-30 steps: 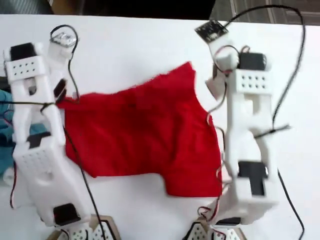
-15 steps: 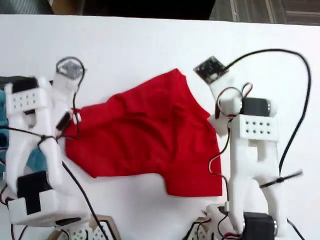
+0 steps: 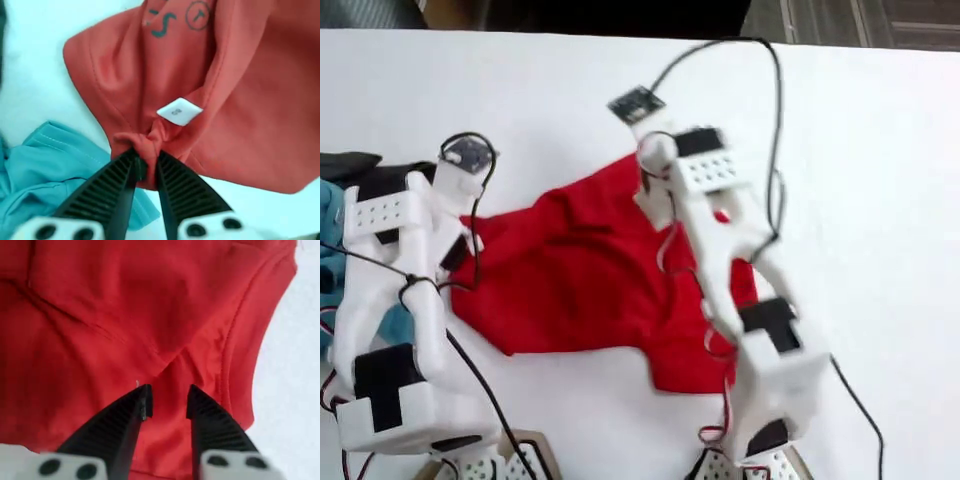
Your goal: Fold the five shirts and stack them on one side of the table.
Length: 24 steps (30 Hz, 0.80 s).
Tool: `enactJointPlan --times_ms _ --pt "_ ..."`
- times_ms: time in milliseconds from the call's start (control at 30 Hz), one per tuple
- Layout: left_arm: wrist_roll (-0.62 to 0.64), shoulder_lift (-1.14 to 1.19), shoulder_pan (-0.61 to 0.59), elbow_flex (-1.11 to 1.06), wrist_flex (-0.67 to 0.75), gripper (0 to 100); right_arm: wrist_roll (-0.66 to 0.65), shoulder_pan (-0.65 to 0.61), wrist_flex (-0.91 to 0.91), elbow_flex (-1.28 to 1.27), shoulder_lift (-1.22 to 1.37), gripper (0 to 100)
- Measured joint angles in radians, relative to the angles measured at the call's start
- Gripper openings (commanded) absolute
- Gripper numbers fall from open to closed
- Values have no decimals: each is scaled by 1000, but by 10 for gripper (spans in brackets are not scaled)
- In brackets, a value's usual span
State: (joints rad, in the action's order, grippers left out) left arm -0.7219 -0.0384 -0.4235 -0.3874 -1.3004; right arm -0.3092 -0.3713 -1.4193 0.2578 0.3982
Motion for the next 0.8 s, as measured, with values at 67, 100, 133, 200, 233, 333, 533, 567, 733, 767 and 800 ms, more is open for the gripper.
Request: enactJointPlan --times_ms 67,100,133,200,233,333,533,567,733,767,800 --pt "15 0 0 -6 8 24 60 -6 -51 112 97 77" --pt "21 0 0 -6 12 24 83 -6 -75 160 143 77" --pt "28 0 0 -6 14 24 106 -5 -98 212 184 77" --pt "31 0 0 -6 17 24 138 -3 -150 304 262 77" --pt "31 0 0 -6 17 24 147 -3 -181 348 296 77" --pt "31 0 0 -6 17 24 161 -6 -247 451 367 78" --pt "31 0 0 -6 17 24 192 -32 -273 488 390 149" --pt "31 0 0 -6 17 24 196 -34 -273 488 390 148" --pt "31 0 0 -6 17 24 206 -34 -273 480 391 142" --pt "31 0 0 -6 17 24 206 -34 -275 480 391 142" --pt "31 0 0 -6 17 24 206 -34 -272 473 391 142"
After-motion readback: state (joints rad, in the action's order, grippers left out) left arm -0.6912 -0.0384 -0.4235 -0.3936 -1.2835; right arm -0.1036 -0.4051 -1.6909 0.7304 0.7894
